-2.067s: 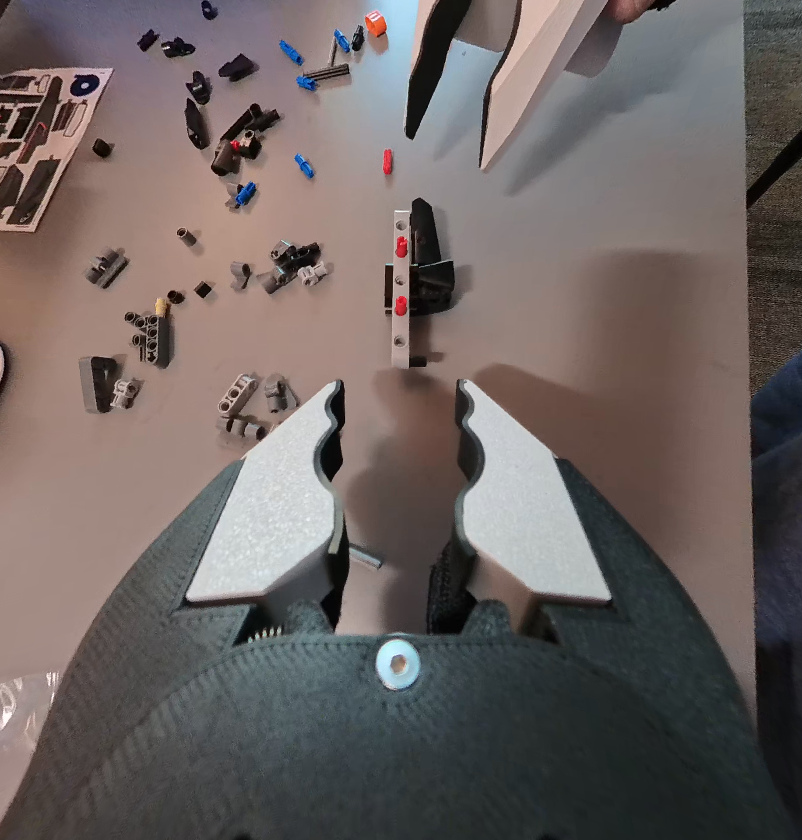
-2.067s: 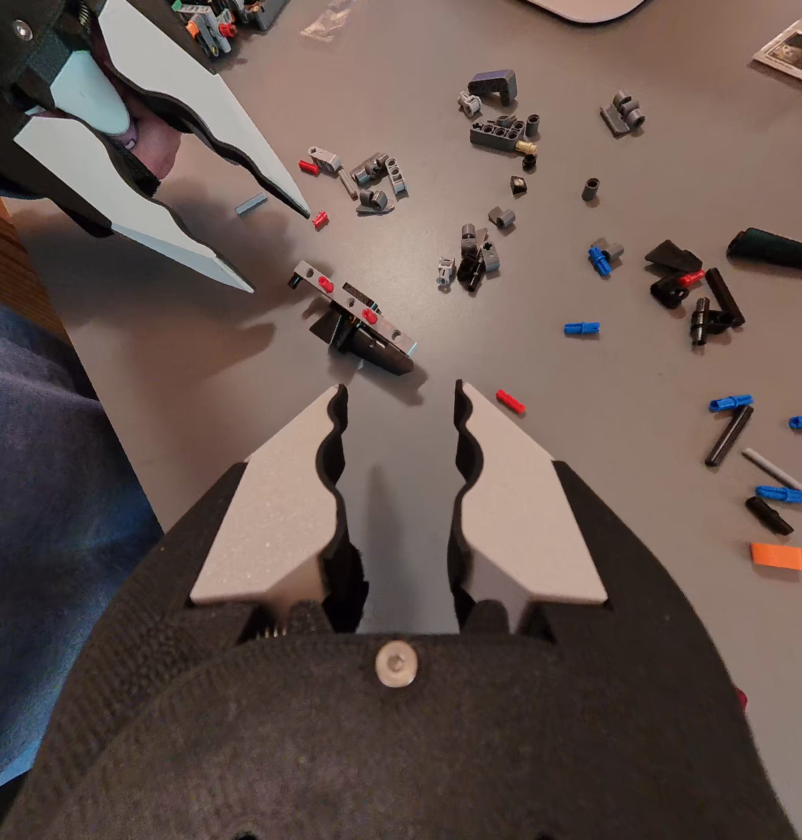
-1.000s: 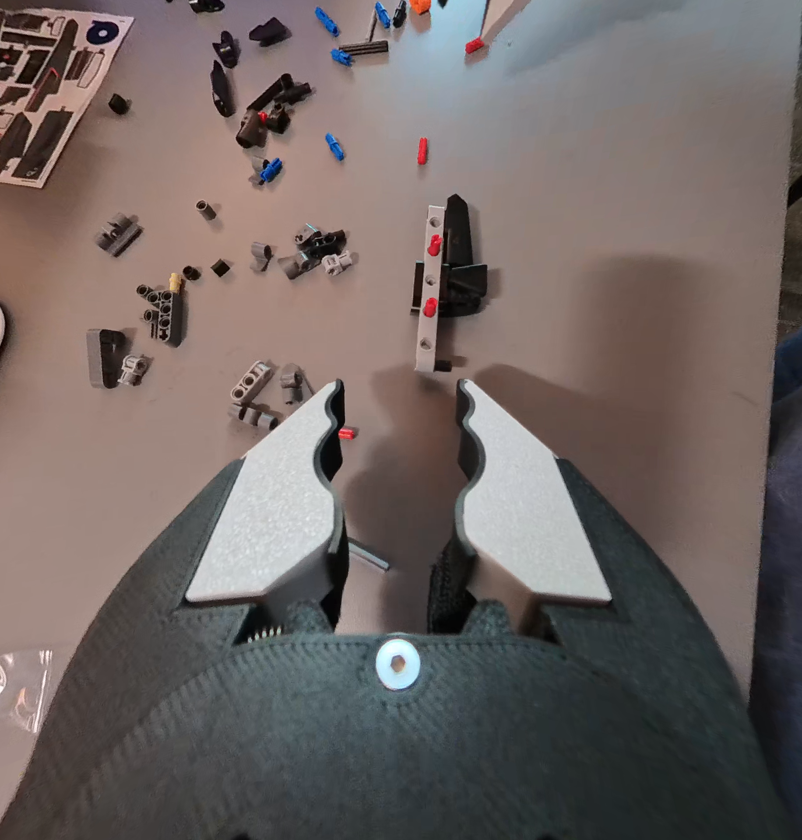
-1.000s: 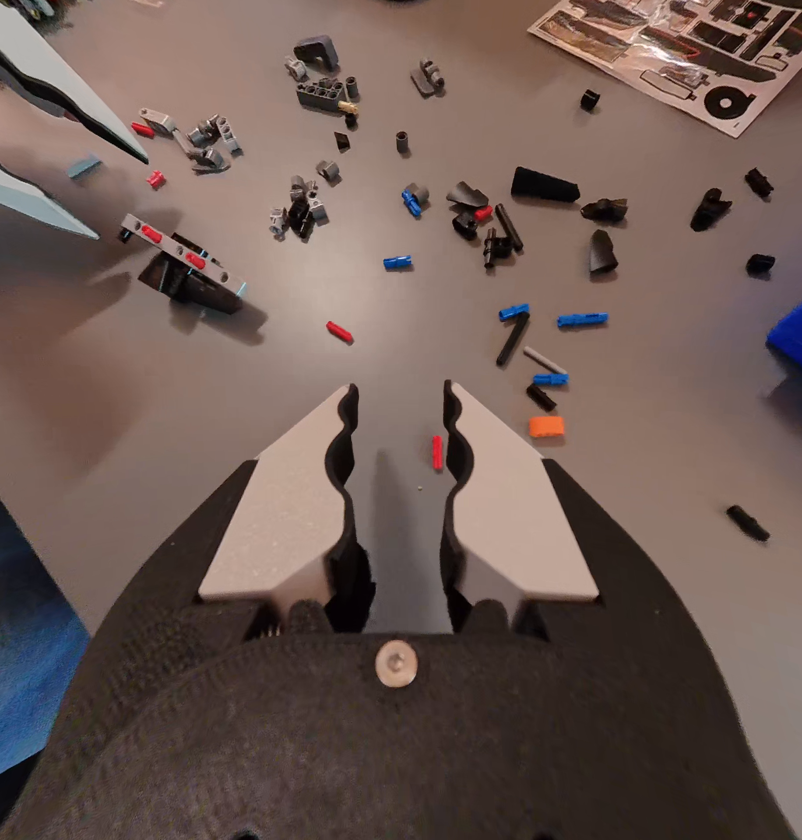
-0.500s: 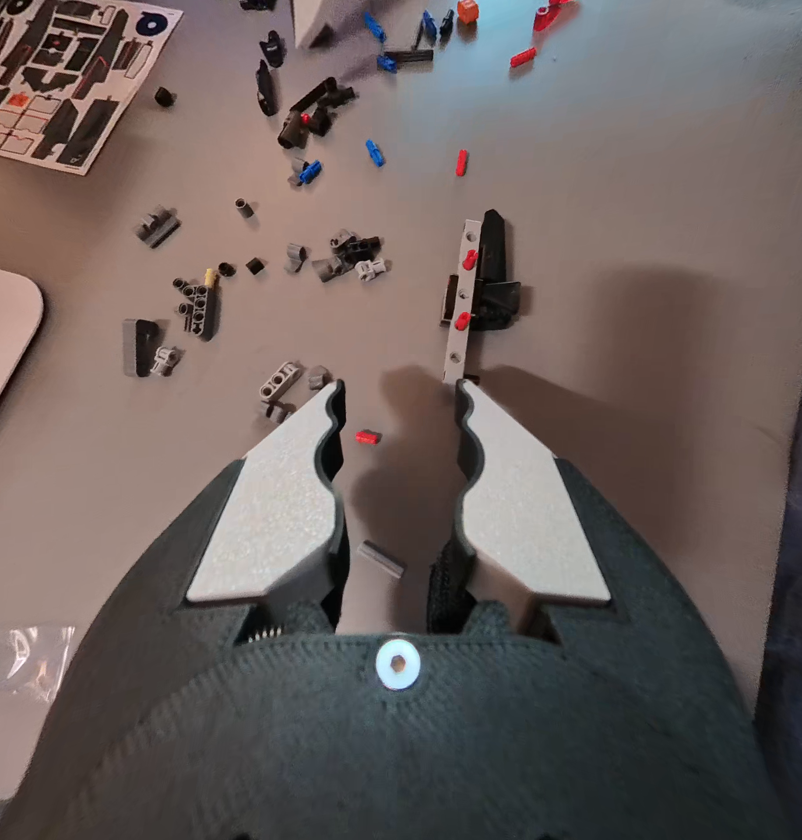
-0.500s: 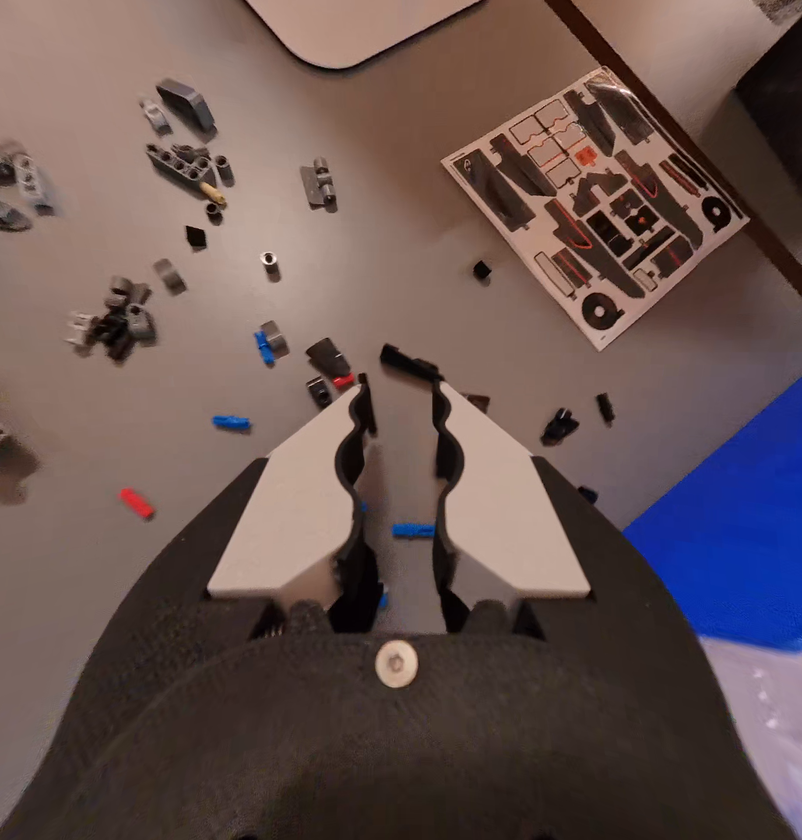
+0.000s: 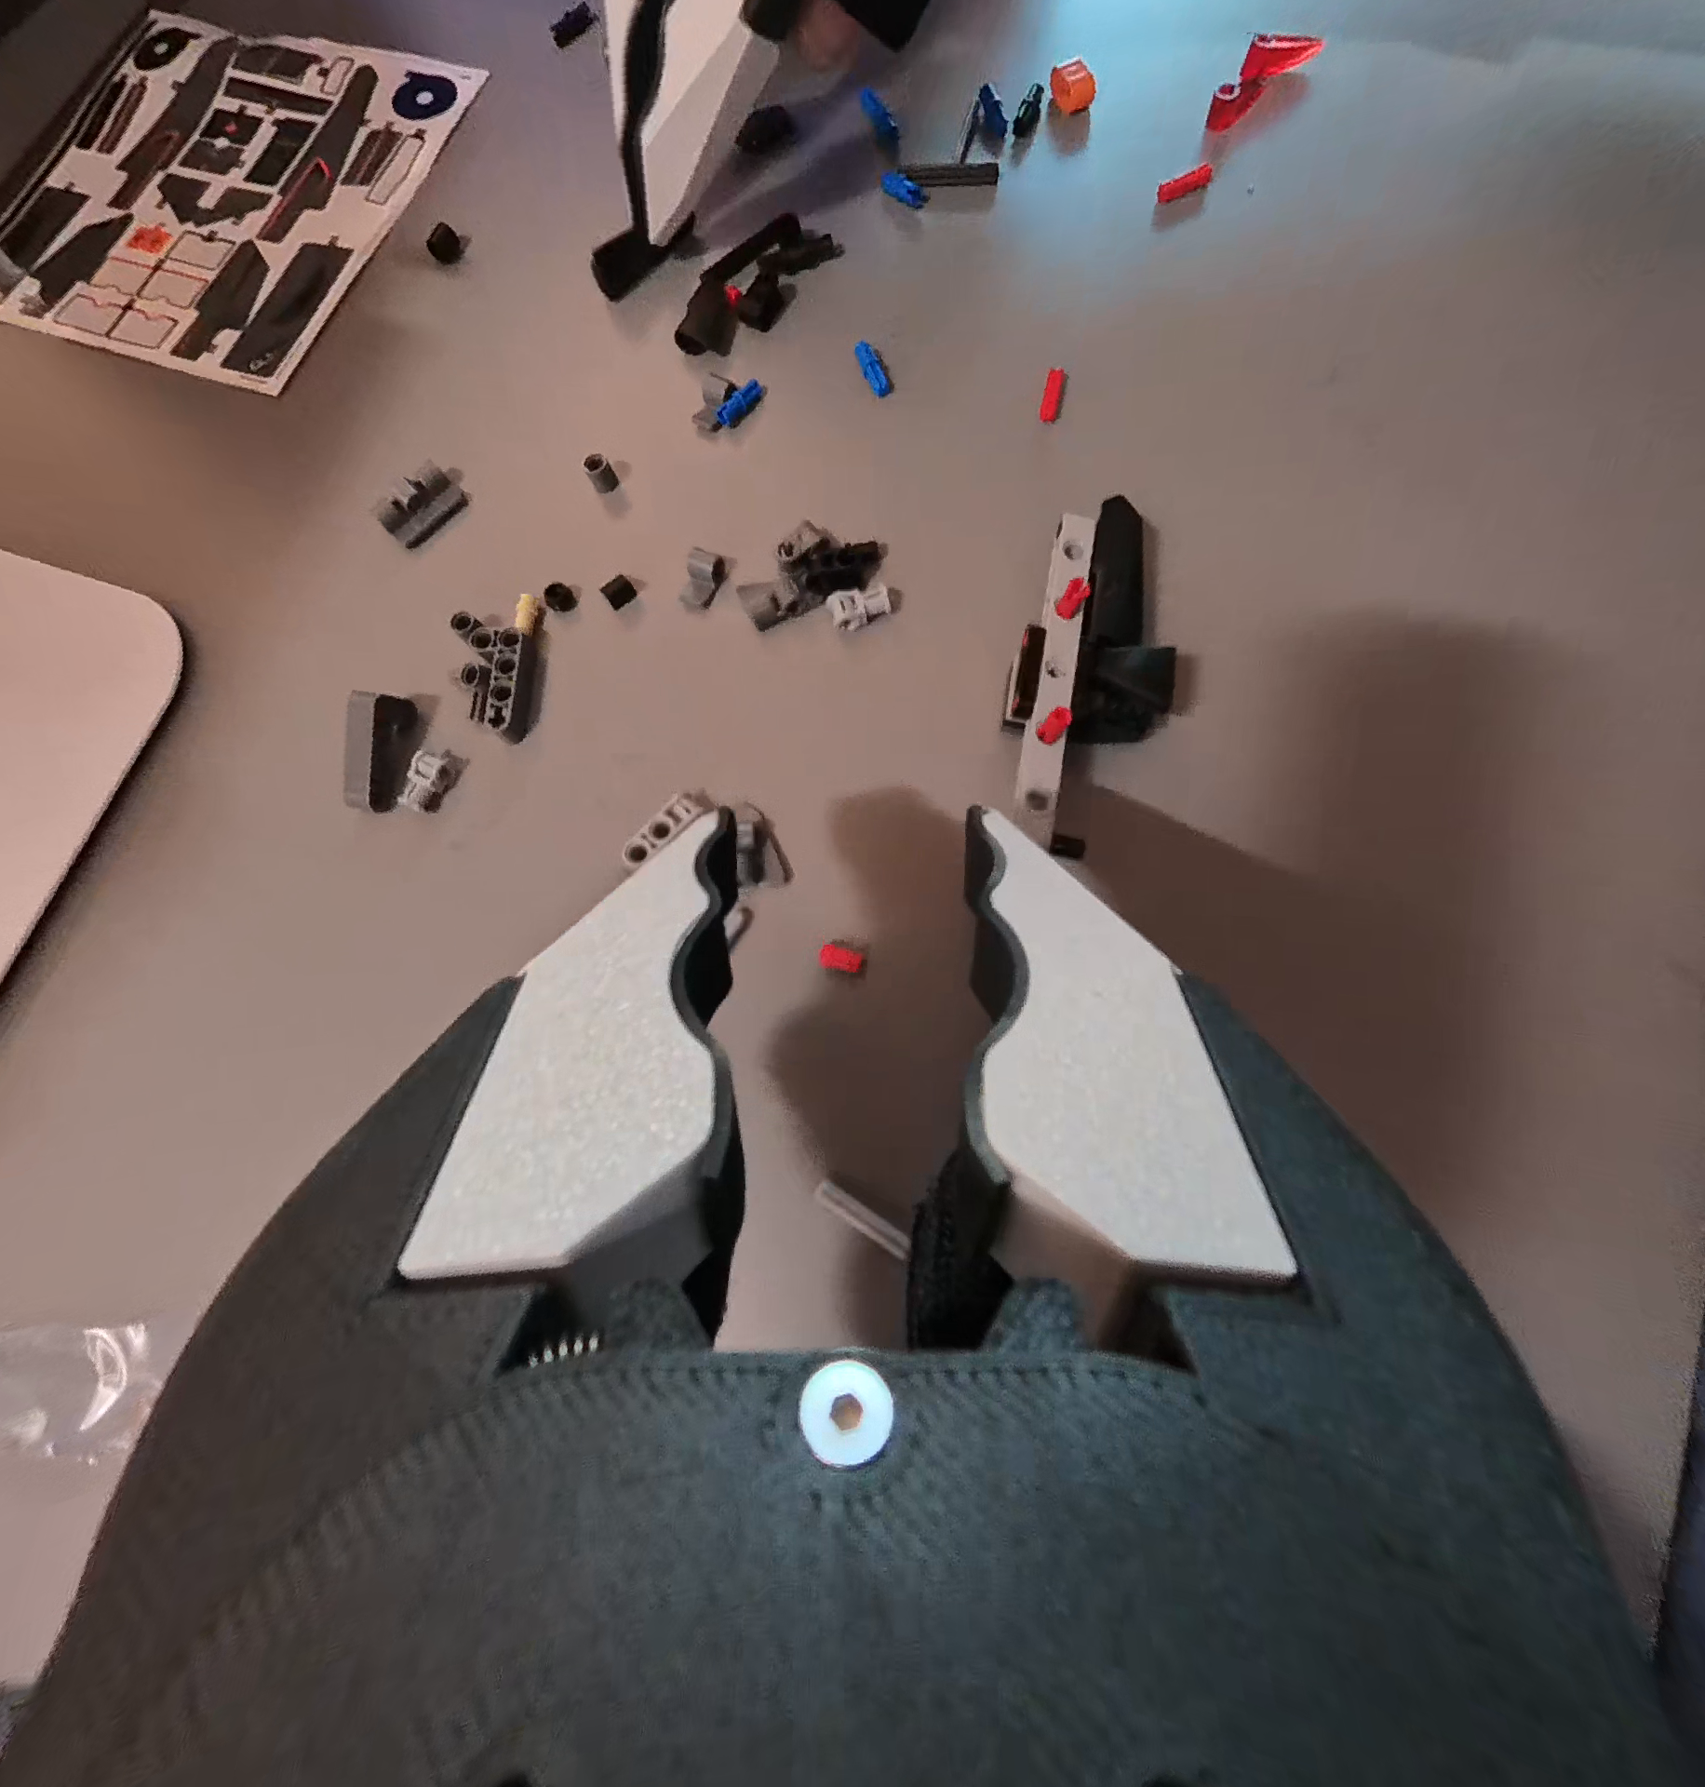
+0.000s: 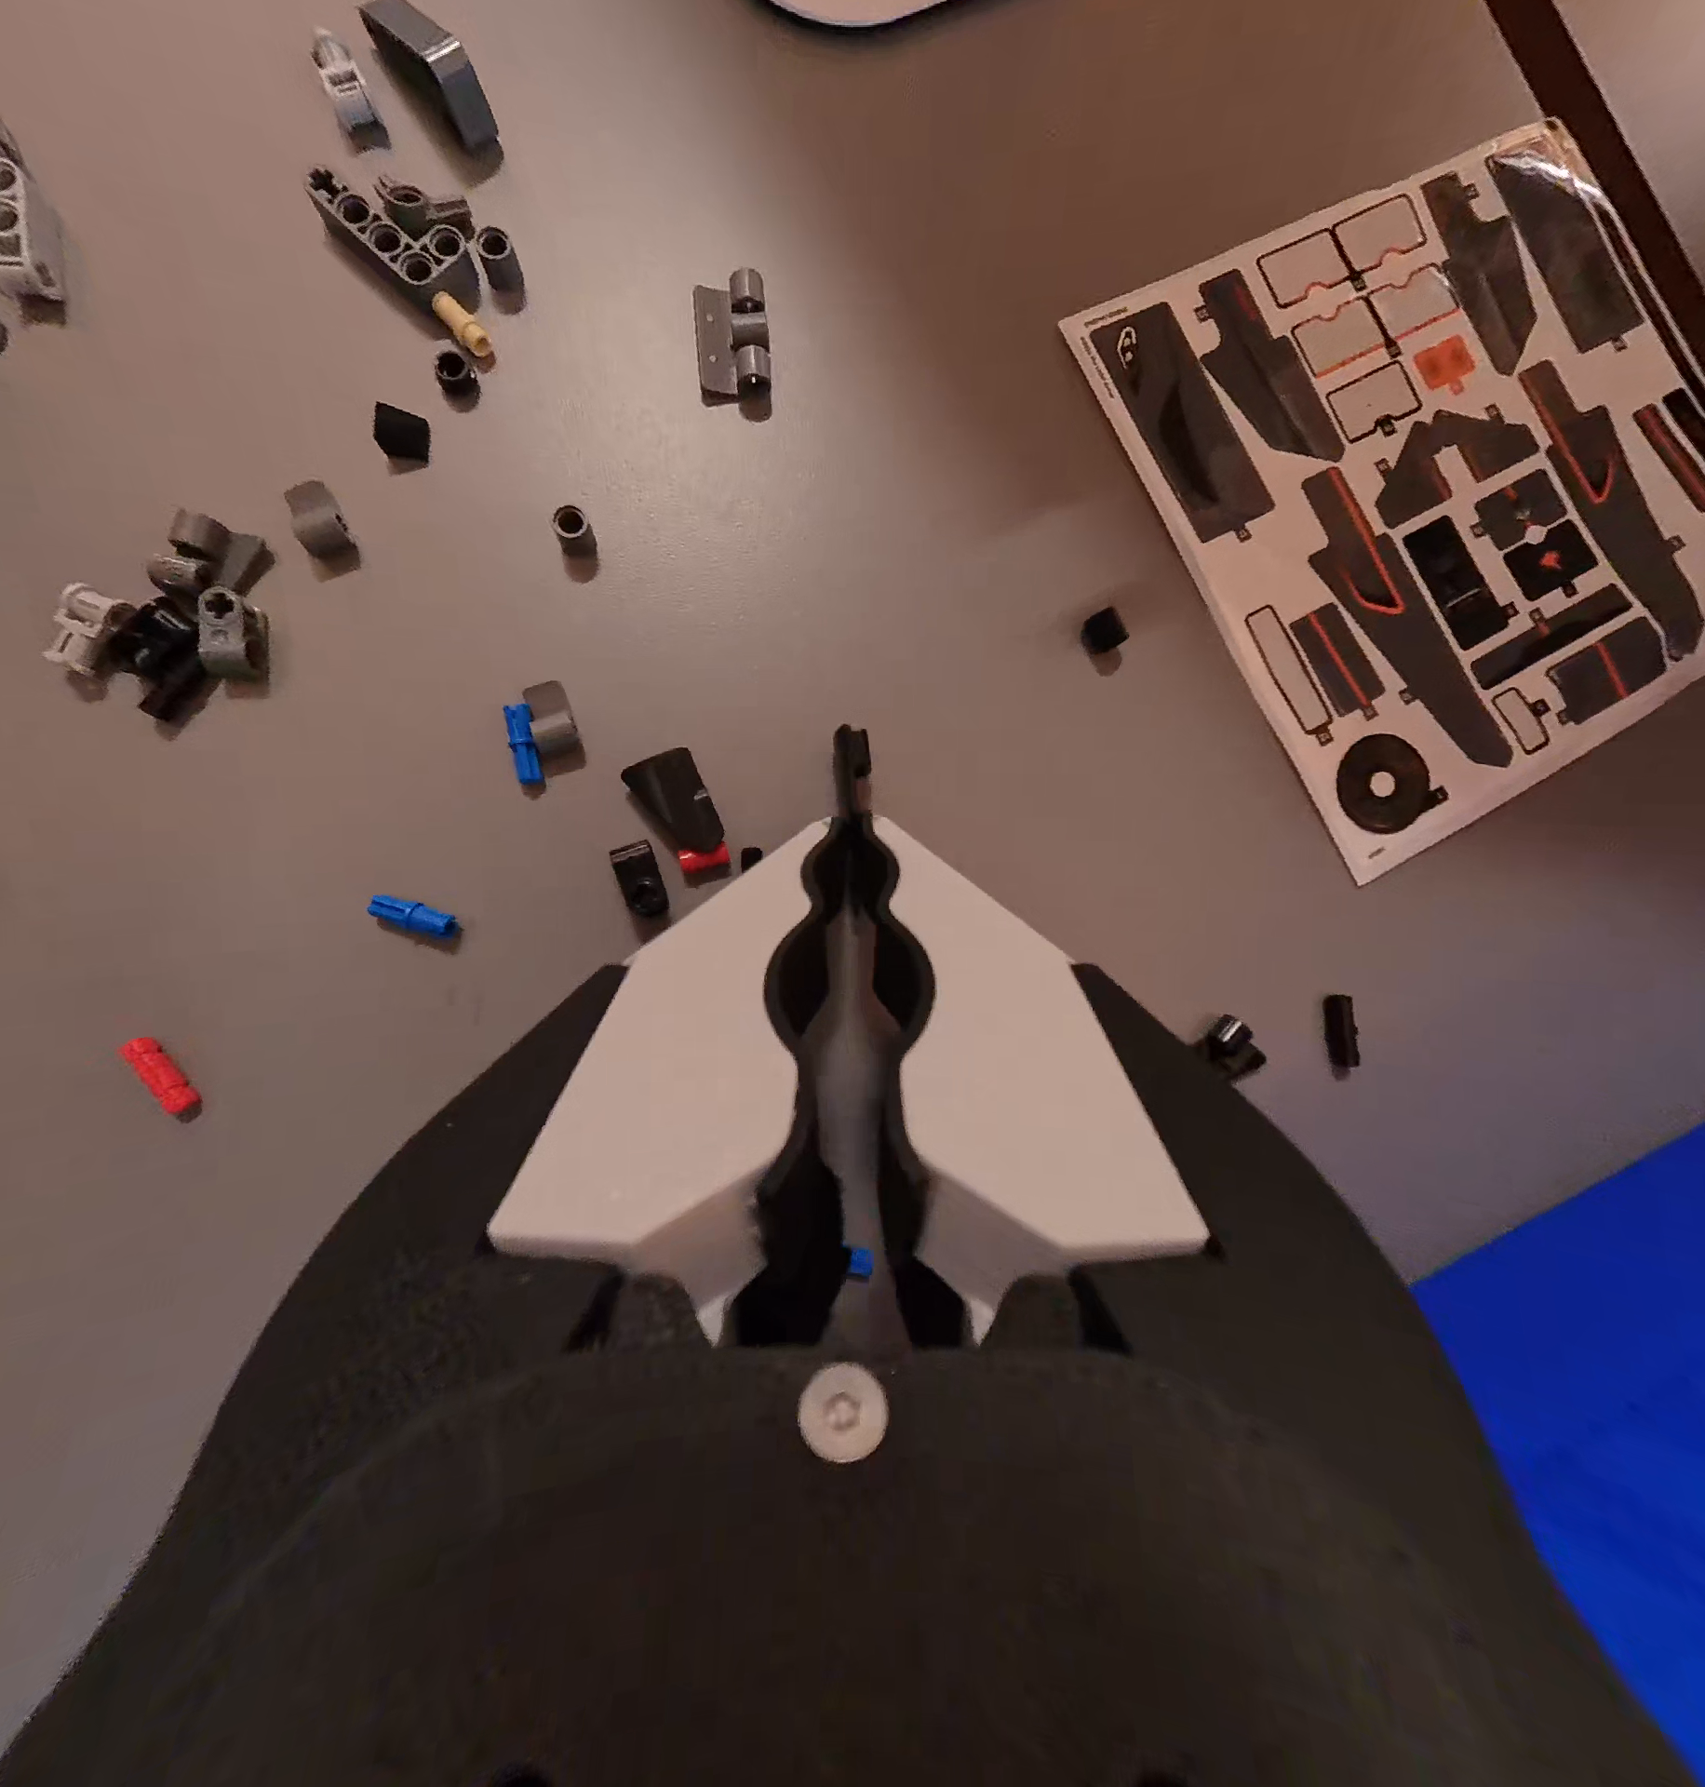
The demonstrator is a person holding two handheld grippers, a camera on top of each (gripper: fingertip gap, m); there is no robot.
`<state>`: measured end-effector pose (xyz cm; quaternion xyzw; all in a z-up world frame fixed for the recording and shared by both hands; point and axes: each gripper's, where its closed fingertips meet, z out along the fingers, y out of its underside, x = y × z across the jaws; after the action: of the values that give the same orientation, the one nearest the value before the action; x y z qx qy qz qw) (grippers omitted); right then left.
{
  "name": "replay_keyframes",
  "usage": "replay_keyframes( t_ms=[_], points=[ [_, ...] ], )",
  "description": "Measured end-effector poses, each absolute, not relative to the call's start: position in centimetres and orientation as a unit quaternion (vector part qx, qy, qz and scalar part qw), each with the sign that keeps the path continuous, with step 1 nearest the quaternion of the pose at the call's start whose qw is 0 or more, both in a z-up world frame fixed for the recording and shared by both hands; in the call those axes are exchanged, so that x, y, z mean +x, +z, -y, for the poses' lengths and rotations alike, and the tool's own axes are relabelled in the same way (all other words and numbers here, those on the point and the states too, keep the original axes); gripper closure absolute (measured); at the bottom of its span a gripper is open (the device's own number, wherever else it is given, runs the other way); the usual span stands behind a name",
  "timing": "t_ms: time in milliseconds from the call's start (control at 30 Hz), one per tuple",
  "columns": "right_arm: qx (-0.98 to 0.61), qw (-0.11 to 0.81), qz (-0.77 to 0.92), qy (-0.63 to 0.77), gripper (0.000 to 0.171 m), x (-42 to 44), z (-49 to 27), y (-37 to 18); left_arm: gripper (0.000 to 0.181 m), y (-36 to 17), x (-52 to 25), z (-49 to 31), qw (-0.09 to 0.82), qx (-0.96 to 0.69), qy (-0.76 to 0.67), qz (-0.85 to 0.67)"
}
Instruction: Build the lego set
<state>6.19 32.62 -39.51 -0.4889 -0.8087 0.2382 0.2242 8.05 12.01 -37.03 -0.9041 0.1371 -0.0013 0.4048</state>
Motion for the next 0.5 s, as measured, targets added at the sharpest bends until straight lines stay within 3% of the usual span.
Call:
replay_keyframes(
  t_ms=[200, 367, 500],
  points=[
    [-0.443, 0.311, 0.798, 0.266, 0.171, 6.5, -30.6, -35.4, 0.14, -34.9, 7.4, -14.9, 0.44, -0.893, -0.026, -0.093],
    [-0.324, 0.482, 0.791, 0.192, 0.171, 7.0, -26.9, -27.7, 0.145, -29.9, 7.4, -18.2, 0.518, -0.837, -0.179, 0.006],
    [-0.227, 0.563, 0.783, 0.133, 0.171, 7.7, -23.8, -23.4, 0.138, -25.3, 7.2, -19.3, 0.565, -0.77, -0.294, 0.04]
  ],
)
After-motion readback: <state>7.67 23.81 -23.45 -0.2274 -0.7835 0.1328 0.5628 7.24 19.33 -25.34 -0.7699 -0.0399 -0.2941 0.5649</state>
